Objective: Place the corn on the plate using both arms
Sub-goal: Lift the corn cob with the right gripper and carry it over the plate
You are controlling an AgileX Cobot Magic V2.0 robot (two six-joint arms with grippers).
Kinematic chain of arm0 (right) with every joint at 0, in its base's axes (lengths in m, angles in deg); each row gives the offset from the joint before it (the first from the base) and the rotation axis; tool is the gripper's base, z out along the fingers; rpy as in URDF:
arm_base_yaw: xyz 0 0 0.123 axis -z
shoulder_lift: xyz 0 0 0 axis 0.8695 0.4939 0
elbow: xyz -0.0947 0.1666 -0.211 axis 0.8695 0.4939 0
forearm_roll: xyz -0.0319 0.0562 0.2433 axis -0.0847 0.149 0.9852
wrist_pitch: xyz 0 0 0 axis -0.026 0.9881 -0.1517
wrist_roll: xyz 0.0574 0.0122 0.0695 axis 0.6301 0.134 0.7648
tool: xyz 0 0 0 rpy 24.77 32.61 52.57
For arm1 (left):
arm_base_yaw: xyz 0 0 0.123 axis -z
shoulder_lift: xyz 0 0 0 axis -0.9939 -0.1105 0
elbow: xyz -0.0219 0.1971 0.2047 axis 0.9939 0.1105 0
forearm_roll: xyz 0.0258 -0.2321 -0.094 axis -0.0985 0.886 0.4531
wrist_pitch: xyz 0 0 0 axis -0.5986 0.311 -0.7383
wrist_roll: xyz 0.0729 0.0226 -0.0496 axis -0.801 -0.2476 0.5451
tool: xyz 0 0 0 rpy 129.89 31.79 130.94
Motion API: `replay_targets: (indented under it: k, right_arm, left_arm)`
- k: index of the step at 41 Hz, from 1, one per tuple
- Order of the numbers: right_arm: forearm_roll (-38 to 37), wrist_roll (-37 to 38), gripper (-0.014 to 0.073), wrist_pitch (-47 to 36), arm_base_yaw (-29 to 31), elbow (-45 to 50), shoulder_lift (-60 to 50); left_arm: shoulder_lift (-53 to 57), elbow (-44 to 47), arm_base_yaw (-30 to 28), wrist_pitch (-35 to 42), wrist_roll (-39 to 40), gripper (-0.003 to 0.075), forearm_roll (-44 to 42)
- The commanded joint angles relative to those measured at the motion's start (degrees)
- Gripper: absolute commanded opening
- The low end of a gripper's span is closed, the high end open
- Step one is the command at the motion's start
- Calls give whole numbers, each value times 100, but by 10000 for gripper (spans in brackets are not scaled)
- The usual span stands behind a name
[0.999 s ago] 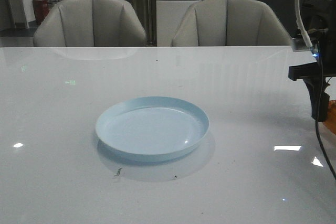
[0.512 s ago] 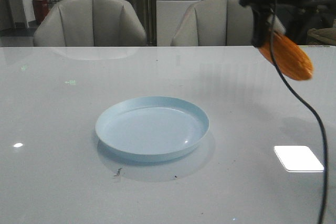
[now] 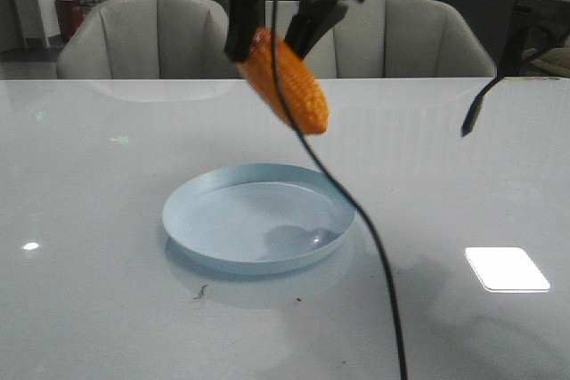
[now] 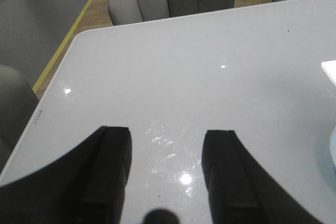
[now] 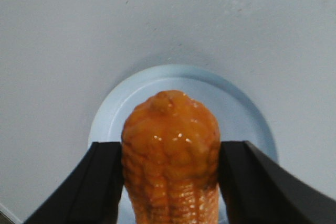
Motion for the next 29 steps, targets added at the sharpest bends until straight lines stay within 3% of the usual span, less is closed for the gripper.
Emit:
replay_targets:
  k: [1,18,22,27,29]
  right_arm:
    - [87,-121,65,43,-168,-180,-55]
    - [73,-121,91,126,-200,-186,468]
    - [31,-121,221,235,-200,-186,470]
    - [11,-125,482,253,-200,-186,481]
    - [11,-125,550,212,-200,-186,481]
  left_arm:
    - [11,-173,-17,498,69,380,7]
    - [11,-173,-17,498,69,380,7]
    - [11,-173,-17,498,69,380,7]
    - [11,-173,-17,498,69,380,7]
    - [11,-173,-17,498,69,380,7]
